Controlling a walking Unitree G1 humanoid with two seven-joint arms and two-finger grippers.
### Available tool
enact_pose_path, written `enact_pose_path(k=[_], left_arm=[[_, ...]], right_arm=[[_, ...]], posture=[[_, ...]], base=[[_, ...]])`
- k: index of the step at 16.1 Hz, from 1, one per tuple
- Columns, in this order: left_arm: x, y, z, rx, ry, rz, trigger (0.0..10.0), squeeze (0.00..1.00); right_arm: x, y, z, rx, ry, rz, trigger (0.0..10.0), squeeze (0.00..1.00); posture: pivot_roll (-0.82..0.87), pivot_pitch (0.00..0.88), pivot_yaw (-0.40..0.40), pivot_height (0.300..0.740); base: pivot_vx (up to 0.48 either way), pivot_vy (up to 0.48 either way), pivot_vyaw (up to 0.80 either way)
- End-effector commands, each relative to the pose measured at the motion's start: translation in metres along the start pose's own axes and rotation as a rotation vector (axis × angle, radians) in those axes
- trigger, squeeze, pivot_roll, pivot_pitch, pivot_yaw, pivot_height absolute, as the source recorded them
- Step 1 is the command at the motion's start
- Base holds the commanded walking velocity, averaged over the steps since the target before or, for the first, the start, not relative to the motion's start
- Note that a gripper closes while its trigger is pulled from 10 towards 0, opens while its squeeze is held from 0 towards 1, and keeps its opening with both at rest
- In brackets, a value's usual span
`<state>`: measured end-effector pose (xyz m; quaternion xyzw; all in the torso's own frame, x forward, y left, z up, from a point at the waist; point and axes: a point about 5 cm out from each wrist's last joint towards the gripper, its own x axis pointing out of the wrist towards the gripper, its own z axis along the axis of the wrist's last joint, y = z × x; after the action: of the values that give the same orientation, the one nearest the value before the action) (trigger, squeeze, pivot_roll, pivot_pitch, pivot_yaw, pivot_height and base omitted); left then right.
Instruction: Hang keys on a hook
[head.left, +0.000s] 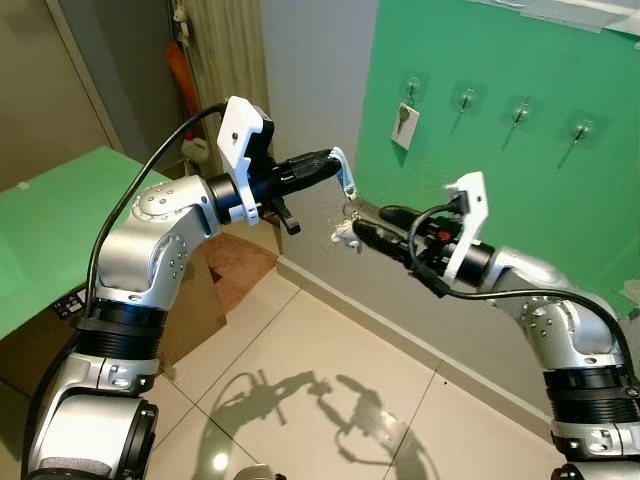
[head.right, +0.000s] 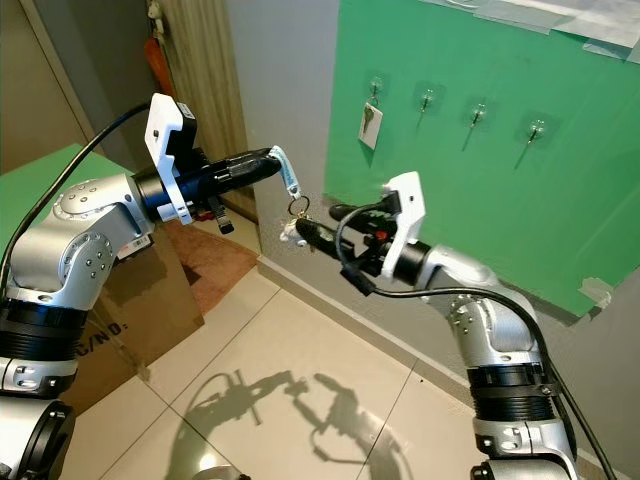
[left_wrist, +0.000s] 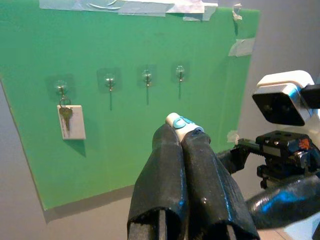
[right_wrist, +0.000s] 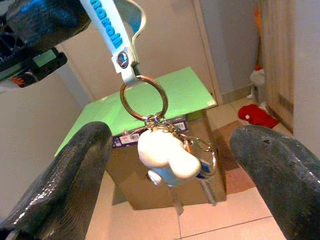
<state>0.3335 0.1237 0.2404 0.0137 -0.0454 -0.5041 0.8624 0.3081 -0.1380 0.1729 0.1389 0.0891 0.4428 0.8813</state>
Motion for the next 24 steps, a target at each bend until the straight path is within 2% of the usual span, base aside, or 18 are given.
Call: enact_pose_path(k=[1, 5, 12, 24], left_arm=[[-0.001, 0.001, -0.003, 0.008, 0.018, -0.003, 0.0, 0.00], [0.000, 0.000, -0.004, 0.010, 0.017, -0.007, 0.0, 0.00], [-0.001, -0.001, -0.004, 0.013, 0.016, -0.010, 0.0, 0.00], [0.000, -0.005, -0.003, 0.010, 0.010, -0.025, 0.0, 0.00]], right_arm=[[0.000, 0.003, 0.002, -0.004, -0.006, 0.010, 10.0, 0.00], [0.002, 0.004, 0.001, -0.013, 0.010, 0.019, 10.0, 0.00], [0.016, 0.014, 0.001, -0.012, 0.005, 0.062, 10.0, 0.00], [0.025, 0.011, 0.003, -0.030, -0.022, 0.022, 10.0, 0.00]], posture=[[0.05, 0.000, -0.002, 0.740], [0.05, 0.000, -0.004, 0.740], [0.05, 0.000, -0.004, 0.740], [0.05, 0.000, -0.006, 0.740]], base=[[0.000, 0.000, 0.00], [0.000, 0.000, 0.00], [0.000, 0.000, 0.00], [0.000, 0.000, 0.00]])
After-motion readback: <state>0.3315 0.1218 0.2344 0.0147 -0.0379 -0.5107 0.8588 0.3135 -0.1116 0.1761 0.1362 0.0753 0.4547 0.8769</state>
